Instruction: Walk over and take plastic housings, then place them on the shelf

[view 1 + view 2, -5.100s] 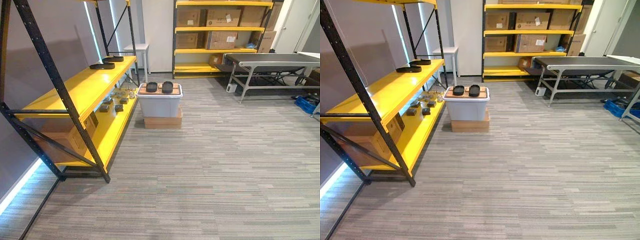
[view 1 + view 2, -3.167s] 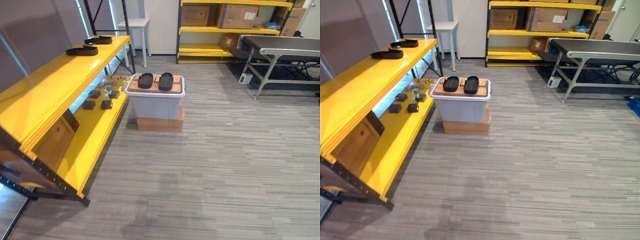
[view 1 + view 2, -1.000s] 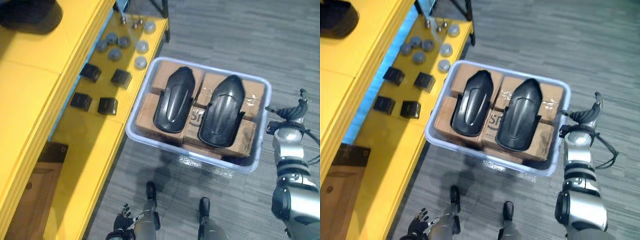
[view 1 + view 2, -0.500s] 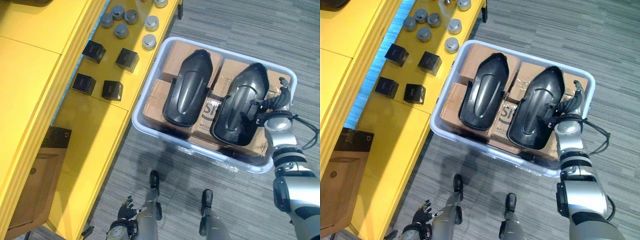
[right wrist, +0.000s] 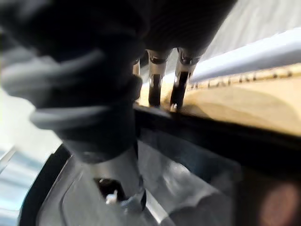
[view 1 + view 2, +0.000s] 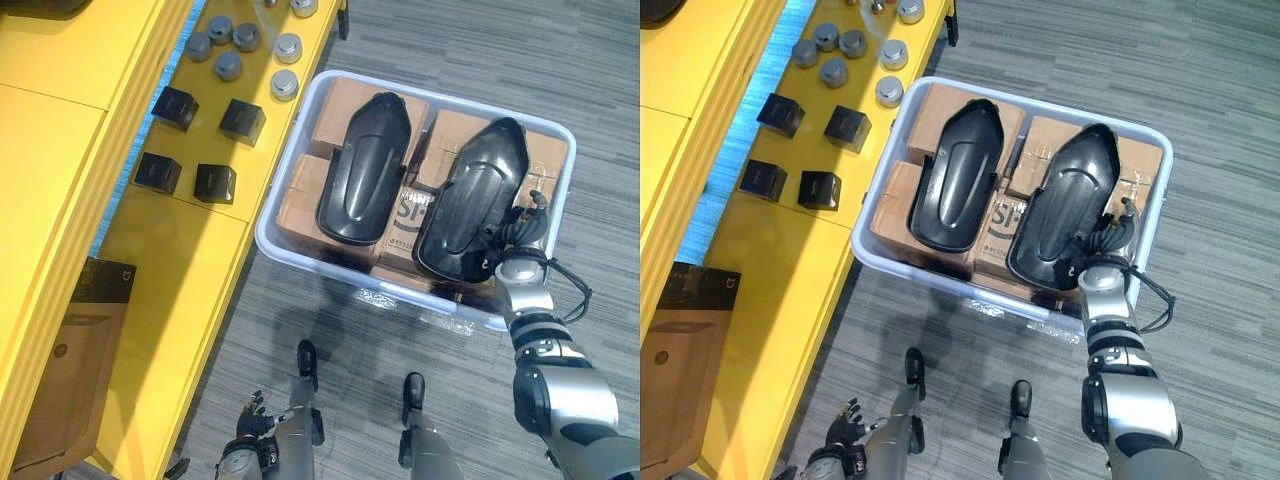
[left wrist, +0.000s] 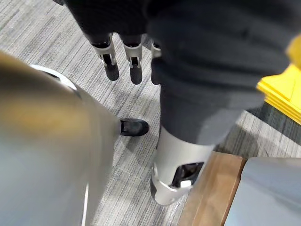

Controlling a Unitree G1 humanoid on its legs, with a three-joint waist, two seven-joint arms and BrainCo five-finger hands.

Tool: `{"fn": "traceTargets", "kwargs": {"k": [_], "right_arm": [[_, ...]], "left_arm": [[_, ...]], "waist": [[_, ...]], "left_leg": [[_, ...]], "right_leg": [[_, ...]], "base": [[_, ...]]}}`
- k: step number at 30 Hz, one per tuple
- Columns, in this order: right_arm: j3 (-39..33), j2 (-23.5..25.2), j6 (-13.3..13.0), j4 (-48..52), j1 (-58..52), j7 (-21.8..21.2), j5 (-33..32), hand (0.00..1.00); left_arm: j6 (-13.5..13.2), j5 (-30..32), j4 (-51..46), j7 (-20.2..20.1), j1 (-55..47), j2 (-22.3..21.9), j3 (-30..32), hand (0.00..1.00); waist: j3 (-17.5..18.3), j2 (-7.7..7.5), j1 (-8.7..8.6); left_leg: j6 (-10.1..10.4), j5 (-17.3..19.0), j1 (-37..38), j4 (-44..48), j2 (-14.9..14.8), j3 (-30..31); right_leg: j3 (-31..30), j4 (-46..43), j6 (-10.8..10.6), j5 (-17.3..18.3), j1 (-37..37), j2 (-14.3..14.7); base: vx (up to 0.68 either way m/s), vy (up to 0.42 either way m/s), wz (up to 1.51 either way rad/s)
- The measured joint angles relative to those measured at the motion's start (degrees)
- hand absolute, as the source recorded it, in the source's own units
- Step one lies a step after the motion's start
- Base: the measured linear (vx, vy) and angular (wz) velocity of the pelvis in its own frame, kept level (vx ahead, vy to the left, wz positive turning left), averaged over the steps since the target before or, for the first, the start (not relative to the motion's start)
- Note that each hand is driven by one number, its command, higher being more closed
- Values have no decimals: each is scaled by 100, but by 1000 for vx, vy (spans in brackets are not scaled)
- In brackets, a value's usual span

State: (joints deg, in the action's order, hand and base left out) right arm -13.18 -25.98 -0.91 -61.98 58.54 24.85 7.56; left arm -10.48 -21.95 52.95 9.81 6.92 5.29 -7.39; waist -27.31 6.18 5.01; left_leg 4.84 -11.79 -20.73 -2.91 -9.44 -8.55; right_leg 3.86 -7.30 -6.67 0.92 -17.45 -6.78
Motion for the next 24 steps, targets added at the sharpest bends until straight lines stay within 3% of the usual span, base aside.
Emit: {"fn": "traceTargets", "kwargs": {"k": [6,15,18,20,24], "right_arm": [[89,-526,148,-934,336,-273,-98,100],[769,-722,245,-1012,351,-423,-85,100],[788,-719,276,-420,11,-426,334,100],[914,-717,342,308,-364,-398,738,100],[941,-715,385,1595,-998,-390,1378,100]], "left_arm": [[5,-60,7,-18,-4,27,-95,0],[41,-153,-194,-52,-64,18,-88,0],[49,-385,-739,-57,-230,-3,-79,0],[50,-386,-1673,-6,-542,-6,-28,0],[49,-381,-3434,13,-996,-23,109,0]], "waist": [[1,3,34],[-6,16,30],[-9,16,3],[-9,16,-128],[33,8,-225]], "left_leg": [[-48,-159,-84,-197,112,160],[-93,-198,61,-195,160,236],[-93,-198,199,-196,161,237],[-92,-197,371,-197,169,286],[-33,-146,702,-204,181,307]], "right_leg": [[144,32,-27,-14,-59,-79],[200,53,-40,-22,147,-120],[223,60,-40,-22,290,-122],[306,81,-41,-19,510,-130],[341,85,-73,52,854,-144]], "base": [[-11,26,13],[32,4,6],[7,1,1],[14,5,11],[-4,7,4]]}}
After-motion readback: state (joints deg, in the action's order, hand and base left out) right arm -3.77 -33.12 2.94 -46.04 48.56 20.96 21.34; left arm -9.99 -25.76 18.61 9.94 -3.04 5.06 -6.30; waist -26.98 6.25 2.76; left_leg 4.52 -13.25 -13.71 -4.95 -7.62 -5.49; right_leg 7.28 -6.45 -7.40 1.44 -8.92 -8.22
